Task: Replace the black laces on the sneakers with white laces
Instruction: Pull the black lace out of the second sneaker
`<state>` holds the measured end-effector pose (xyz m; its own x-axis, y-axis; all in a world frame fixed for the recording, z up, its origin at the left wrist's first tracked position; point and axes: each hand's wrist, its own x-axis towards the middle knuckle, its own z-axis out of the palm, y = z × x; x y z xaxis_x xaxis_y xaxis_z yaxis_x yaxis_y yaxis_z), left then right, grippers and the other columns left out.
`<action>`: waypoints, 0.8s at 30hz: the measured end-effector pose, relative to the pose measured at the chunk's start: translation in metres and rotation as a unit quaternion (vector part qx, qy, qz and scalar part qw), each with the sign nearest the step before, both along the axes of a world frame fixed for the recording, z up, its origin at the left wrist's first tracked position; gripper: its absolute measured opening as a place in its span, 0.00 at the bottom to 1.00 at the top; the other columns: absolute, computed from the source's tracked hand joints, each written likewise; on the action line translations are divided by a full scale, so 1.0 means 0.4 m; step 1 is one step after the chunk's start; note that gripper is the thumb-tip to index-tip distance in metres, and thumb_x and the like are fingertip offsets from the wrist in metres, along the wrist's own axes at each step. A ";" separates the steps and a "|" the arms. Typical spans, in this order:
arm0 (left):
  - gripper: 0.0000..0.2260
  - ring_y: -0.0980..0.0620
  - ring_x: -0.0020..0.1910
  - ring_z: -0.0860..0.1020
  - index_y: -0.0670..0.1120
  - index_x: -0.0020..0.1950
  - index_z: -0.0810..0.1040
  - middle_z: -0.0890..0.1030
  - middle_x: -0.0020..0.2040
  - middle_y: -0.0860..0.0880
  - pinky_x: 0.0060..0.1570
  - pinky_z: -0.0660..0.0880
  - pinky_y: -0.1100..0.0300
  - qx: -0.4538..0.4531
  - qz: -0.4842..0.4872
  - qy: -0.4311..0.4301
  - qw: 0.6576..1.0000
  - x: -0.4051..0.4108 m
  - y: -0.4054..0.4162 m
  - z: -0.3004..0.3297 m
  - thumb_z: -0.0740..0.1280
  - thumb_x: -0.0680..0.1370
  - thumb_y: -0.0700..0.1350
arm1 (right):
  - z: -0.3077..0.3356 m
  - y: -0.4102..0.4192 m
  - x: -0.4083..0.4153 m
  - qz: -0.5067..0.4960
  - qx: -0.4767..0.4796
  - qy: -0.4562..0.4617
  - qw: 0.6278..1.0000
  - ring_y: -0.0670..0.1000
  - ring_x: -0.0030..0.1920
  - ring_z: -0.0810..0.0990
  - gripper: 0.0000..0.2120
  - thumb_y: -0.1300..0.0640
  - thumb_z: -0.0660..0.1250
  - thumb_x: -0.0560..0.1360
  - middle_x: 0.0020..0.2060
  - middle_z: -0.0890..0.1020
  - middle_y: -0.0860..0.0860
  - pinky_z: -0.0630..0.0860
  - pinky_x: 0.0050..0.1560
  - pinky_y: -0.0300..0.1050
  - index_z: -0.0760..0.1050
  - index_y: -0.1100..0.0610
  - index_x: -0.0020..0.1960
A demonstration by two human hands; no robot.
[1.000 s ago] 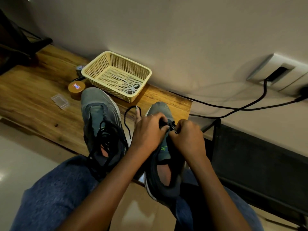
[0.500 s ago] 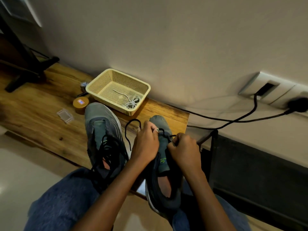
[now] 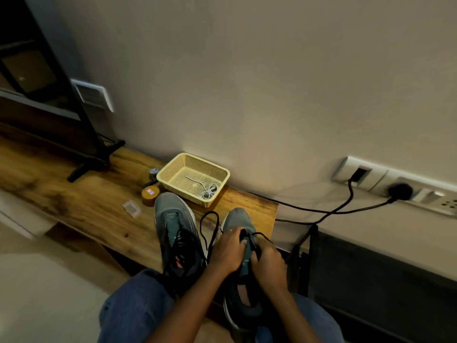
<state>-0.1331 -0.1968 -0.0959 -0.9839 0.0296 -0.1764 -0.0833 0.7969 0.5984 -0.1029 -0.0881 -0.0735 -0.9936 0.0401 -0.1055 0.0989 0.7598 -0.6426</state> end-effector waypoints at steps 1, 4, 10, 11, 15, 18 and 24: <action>0.14 0.46 0.66 0.69 0.47 0.67 0.70 0.75 0.65 0.46 0.72 0.55 0.53 -0.006 -0.006 -0.007 1.000 0.013 0.001 0.010 0.57 0.82 0.46 | -0.002 -0.001 0.018 0.005 -0.009 0.004 1.000 0.53 0.53 0.79 0.14 0.66 0.61 0.75 0.53 0.80 0.53 0.69 0.43 0.41 0.76 0.56 0.58; 0.16 0.46 0.68 0.67 0.47 0.70 0.68 0.72 0.68 0.45 0.71 0.58 0.52 -0.009 -0.011 -0.019 1.000 0.062 0.002 0.036 0.58 0.82 0.44 | -0.023 0.000 0.069 0.021 -0.007 0.003 1.000 0.53 0.56 0.77 0.17 0.65 0.62 0.74 0.57 0.78 0.53 0.70 0.52 0.41 0.74 0.57 0.62; 0.16 0.42 0.64 0.71 0.47 0.69 0.69 0.73 0.66 0.42 0.60 0.70 0.52 -0.004 0.008 -0.059 0.998 0.166 0.007 0.048 0.59 0.81 0.43 | -0.037 0.007 0.174 0.039 -0.014 -0.026 0.999 0.52 0.51 0.77 0.11 0.62 0.61 0.76 0.50 0.77 0.53 0.67 0.47 0.36 0.75 0.58 0.57; 0.16 0.42 0.63 0.72 0.47 0.69 0.69 0.73 0.66 0.42 0.59 0.71 0.51 -0.001 0.011 -0.058 0.998 0.178 0.007 0.050 0.59 0.81 0.43 | -0.032 0.007 0.184 0.040 -0.016 -0.024 0.999 0.52 0.50 0.77 0.10 0.63 0.61 0.76 0.48 0.76 0.52 0.66 0.46 0.36 0.76 0.58 0.55; 0.14 0.43 0.61 0.74 0.47 0.66 0.72 0.75 0.63 0.43 0.56 0.73 0.53 0.003 0.016 -0.043 0.999 0.210 0.010 0.049 0.61 0.80 0.42 | -0.034 0.009 0.214 0.021 -0.019 -0.017 0.999 0.48 0.45 0.73 0.09 0.64 0.63 0.74 0.46 0.74 0.51 0.65 0.45 0.35 0.76 0.60 0.54; 0.13 0.45 0.59 0.75 0.48 0.62 0.76 0.77 0.61 0.45 0.55 0.73 0.54 0.003 0.016 -0.028 0.999 0.215 0.012 0.038 0.64 0.78 0.41 | -0.041 0.005 0.218 -0.009 -0.034 -0.010 0.999 0.52 0.49 0.78 0.13 0.61 0.64 0.72 0.49 0.79 0.53 0.73 0.48 0.41 0.76 0.58 0.55; 0.08 0.45 0.56 0.76 0.47 0.55 0.80 0.78 0.56 0.45 0.52 0.75 0.52 -0.031 0.044 0.014 0.998 0.185 0.025 0.025 0.67 0.77 0.45 | -0.062 -0.016 0.187 -0.091 -0.058 -0.014 0.994 0.55 0.50 0.79 0.11 0.55 0.66 0.73 0.48 0.80 0.54 0.75 0.49 0.46 0.77 0.56 0.53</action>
<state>-0.0590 -0.1869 -0.0861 -0.9869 -0.0668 -0.1470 -0.1378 0.8227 0.5514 -0.0283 -0.0943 -0.0984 -0.9676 0.2058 -0.1465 0.2470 0.6491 -0.7195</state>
